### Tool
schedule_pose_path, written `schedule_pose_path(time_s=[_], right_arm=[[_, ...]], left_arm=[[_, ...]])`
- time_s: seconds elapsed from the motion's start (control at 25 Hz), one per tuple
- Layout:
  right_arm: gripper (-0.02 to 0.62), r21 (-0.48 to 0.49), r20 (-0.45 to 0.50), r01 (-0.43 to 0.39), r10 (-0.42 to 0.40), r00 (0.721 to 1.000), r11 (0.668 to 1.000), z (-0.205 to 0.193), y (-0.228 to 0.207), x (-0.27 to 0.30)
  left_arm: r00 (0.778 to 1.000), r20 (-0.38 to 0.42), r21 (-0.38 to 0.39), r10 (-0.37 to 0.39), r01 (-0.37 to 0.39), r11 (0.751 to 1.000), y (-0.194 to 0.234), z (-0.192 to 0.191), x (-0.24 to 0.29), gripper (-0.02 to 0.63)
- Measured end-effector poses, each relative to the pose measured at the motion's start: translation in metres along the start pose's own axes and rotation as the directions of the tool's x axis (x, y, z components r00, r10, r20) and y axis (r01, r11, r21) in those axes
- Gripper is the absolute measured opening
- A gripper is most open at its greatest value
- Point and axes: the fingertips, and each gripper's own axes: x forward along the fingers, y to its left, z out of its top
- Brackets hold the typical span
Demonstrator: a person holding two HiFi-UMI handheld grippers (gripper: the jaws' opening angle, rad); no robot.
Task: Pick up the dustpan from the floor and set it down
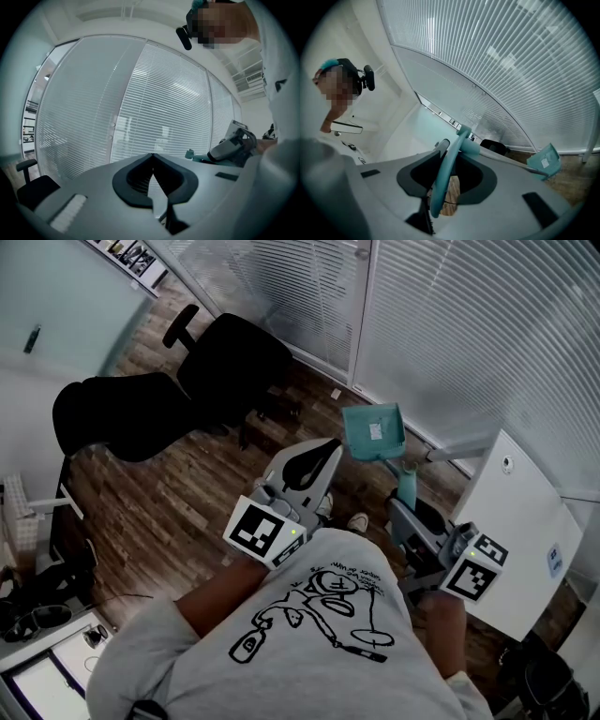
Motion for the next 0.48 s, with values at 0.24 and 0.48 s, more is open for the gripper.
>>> schedule_pose_path(time_s=[0.24,0.48], right_arm=[[0.094,0.017,-0.001,-0.001,0.001,1.0,1.0,-0.01,-0.014,0.003],[0.094,0.03,-0.016,0.009,-0.008,1.0,1.0,-0.02,-0.027,0.006]], left_arm=[[1.0,-0.003,-0.001,0.005,-0.005,1.0,0.0,-0.003,-0.003,0.002],[1.0,-0.007,-0.004,0.009,-0.009,1.0,0.0,-0.005,-0.006,0.002]])
